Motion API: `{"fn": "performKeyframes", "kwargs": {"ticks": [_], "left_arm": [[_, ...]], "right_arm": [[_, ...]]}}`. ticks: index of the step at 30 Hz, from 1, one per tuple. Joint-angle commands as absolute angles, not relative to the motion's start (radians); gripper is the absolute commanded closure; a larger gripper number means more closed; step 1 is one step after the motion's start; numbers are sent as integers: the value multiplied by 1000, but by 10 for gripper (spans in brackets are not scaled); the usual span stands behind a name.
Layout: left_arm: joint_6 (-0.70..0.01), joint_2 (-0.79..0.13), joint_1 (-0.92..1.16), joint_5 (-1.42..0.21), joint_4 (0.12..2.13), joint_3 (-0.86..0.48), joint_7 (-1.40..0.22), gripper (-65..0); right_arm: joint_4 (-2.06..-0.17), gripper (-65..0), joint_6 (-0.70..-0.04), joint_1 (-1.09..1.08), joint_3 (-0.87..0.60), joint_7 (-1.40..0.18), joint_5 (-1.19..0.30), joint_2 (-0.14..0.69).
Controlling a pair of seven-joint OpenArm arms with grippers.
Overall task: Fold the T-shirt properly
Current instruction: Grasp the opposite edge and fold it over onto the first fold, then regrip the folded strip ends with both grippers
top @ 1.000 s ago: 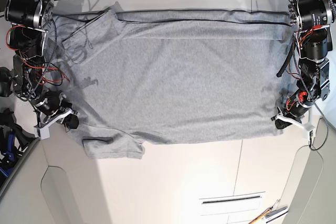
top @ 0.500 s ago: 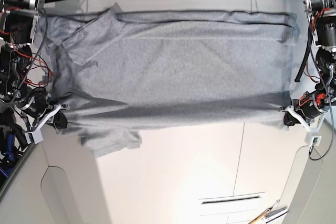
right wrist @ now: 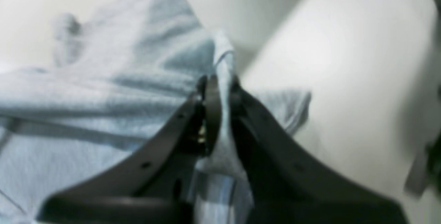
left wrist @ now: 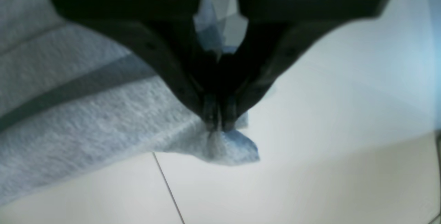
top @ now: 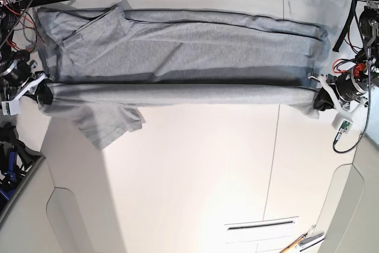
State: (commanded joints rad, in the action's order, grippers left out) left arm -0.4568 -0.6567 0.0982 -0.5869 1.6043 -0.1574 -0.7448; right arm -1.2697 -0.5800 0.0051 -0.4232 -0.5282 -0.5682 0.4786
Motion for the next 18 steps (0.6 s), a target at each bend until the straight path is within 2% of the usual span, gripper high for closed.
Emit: {"fn": "performKeyframes", "kwargs": {"ticks": [3,6,7,10,13,18], "left_arm": [[-457,-648,106,-587,1604,-157,-744,0],[-465,-627,105,-587,1604,-157,-737,0],[-470,-617,106,-587,1604,-157,-738,0],[-511,-589,105,-587,1604,-157,-737,0],[-513,-576,106,-587,1604,-157,-738,0],[-513,-576,105,-587,1604,-157,-737,0]], "right_arm": [[-1269,0,-579,42,-424,-527,-561,467],[-1269,-252,-573,44,-424,-523,-562,451],[-1270,-298,-572,44,-426,-520,-570,451],[-1274,-310,-572,36,-466,-520,-619,450],[-1278,-310,-573,10,-543,-519,-679,439],[-1276,-310,-576,-97,-568,-516,-648,398]]}}
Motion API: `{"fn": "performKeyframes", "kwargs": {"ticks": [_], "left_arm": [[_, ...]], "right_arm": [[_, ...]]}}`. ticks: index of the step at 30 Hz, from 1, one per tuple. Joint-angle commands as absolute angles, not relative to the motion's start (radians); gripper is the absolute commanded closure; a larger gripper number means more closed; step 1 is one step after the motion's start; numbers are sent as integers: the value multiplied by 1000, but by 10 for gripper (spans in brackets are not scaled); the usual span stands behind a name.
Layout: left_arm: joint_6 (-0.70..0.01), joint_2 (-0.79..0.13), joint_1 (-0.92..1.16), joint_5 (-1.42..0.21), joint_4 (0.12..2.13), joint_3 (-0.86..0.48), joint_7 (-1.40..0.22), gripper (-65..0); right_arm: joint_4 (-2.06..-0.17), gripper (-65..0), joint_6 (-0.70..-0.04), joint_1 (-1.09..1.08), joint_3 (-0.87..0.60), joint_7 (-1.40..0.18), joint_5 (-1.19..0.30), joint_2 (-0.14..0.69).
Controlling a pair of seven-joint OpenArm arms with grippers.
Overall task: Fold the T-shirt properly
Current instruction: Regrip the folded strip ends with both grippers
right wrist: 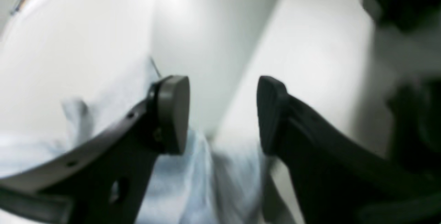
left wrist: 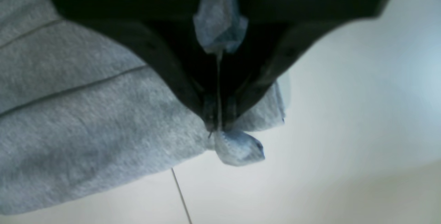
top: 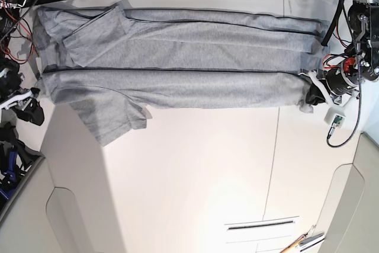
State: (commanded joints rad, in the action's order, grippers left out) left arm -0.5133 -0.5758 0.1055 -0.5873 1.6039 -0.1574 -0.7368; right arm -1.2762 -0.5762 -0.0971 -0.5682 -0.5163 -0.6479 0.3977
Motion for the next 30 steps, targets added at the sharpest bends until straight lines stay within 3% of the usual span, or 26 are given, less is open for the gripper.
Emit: {"fn": "performKeyframes", "kwargs": {"ticks": [8,15,22,24,27,30], "left_arm": [[-513,-562,105,-587,1604,-157,-738,0],[-513,-562,105,-587,1604,-157,-730,0],[-513,-562,106,-587,1604,-157,-731,0],[-513,-562,105,-587,1604,-157,-731,0],[-513,-562,105,-586,1604,-157,-730,0],[-513,-563,105,-587,1605,-157,-731,0]], "right_arm": [[-1093,-310,-572,-236,-364,-413,-437,380],[-1023,-310,-573,-247,-151,-414,-438,379],[-1027,-307,-581,-246,-115,-427,-489,370],[-1027,-232,-584,-246,-115,-434,-490,360],[-1032,0,-583,-246,-116,-455,-489,351],[-1067,0,-584,-243,-128,-484,-490,349]]}}
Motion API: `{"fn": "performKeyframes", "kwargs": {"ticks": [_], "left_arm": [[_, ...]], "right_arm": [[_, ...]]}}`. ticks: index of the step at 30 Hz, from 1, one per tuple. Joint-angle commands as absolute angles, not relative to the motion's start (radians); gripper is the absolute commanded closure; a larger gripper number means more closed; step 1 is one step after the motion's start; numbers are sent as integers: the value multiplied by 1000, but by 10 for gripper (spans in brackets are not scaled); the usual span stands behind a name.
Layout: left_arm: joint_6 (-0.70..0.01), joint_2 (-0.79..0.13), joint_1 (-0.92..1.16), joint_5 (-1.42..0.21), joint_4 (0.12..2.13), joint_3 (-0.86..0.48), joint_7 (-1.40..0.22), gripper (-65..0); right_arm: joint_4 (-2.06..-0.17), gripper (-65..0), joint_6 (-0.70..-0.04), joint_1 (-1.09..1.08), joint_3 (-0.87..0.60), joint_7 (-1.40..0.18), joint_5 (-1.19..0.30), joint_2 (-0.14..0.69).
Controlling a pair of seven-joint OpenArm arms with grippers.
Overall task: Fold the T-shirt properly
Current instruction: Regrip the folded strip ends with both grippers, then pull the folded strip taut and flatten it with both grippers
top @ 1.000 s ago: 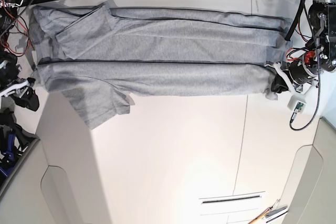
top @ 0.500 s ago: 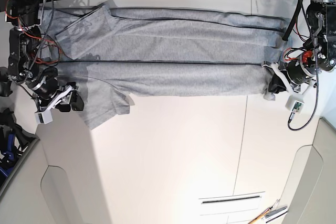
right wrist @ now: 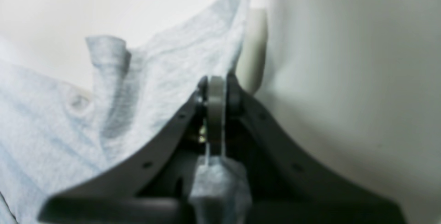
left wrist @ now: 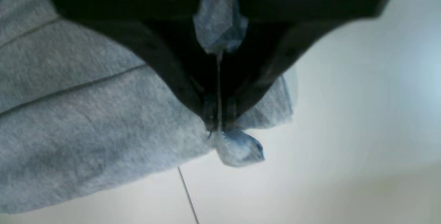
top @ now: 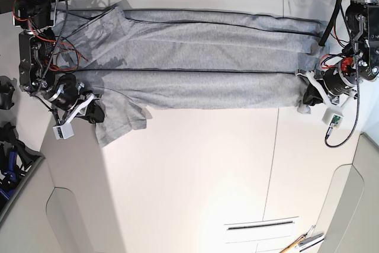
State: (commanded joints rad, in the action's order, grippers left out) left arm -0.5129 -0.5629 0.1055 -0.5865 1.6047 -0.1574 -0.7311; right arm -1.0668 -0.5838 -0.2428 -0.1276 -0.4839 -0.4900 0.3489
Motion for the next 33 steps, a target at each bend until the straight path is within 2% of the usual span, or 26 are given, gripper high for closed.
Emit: {"fn": "performKeyframes", "kwargs": {"ticks": [6,14,18,24,33], "left_arm": [[-509,-570,126,-586,1681,-166,-794,0],[-509,-573,322,-588,1917,-317,-826,0],[-494,-573,402,-587,1996,-372,-825,0],[-480,-572,436,-588,1997,-406,-825,0],[-479,-556,471,-588,1997,-406,-851,0]], "right_arm": [[-1325,0,-584,-157,-275,-719,-624,349],[-1654,0,-591,41,-481,-894,-815,349],[-1685,0,-591,114,-543,-929,-863,349],[-1685,0,-591,233,-566,-940,-910,348],[-1685,0,-591,314,-569,-940,-885,336]]}}
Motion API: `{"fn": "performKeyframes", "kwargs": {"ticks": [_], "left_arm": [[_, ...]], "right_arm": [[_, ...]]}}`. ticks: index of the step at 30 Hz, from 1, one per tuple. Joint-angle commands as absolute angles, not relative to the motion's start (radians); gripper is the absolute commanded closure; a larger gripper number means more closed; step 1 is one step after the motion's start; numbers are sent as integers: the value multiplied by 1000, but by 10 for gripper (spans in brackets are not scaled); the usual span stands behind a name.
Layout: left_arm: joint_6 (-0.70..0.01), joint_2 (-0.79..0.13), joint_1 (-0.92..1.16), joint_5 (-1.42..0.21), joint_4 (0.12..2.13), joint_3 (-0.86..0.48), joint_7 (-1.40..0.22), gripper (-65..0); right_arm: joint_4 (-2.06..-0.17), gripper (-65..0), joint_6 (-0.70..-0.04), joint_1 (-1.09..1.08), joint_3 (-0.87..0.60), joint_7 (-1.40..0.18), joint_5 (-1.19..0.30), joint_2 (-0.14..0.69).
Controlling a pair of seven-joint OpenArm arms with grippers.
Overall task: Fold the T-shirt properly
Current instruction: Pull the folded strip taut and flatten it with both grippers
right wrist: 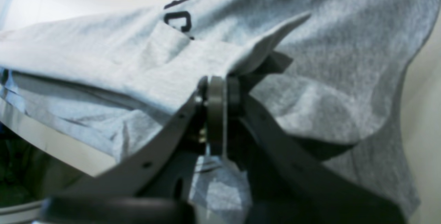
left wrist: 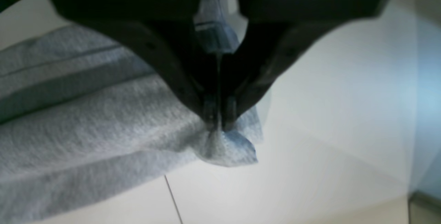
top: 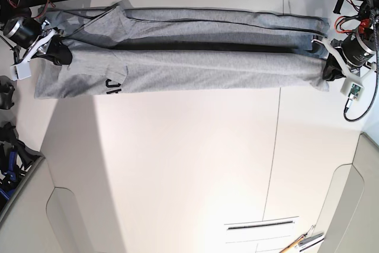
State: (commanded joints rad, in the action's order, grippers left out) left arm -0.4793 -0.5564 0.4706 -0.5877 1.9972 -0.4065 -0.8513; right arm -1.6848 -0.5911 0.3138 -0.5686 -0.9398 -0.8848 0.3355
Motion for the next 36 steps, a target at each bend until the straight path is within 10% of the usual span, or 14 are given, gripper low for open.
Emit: {"fn": "performKeyframes", "kwargs": {"ticks": [4,9,15,21,24,36], "left_arm": [[-479,-546,522,-583,1997,-406,-867,-38],[-453,-512,535,-541,1997,-406,-865,-288],[-336,-512,535,-504,1997,-492,-869,-306],[-382,-511,535,-653,1978,-530,-881,-357],[-387,-488,535,-673,1921,-530,-876,-476],[-443,-446,527,-802,1731,-530,-834,-476]], "right_arm": [[-1685,0,-591,314,-568,-939,-860,332],[-1685,-192,-590,313,-569,-940,-861,332],[-1701,-191,-587,313,-662,-940,-904,331],[-1748,-175,-592,310,-735,-939,-976,325],[-1746,0,-592,311,-712,-939,-956,294],[-1625,0,-591,311,-516,-865,-920,265]]}}
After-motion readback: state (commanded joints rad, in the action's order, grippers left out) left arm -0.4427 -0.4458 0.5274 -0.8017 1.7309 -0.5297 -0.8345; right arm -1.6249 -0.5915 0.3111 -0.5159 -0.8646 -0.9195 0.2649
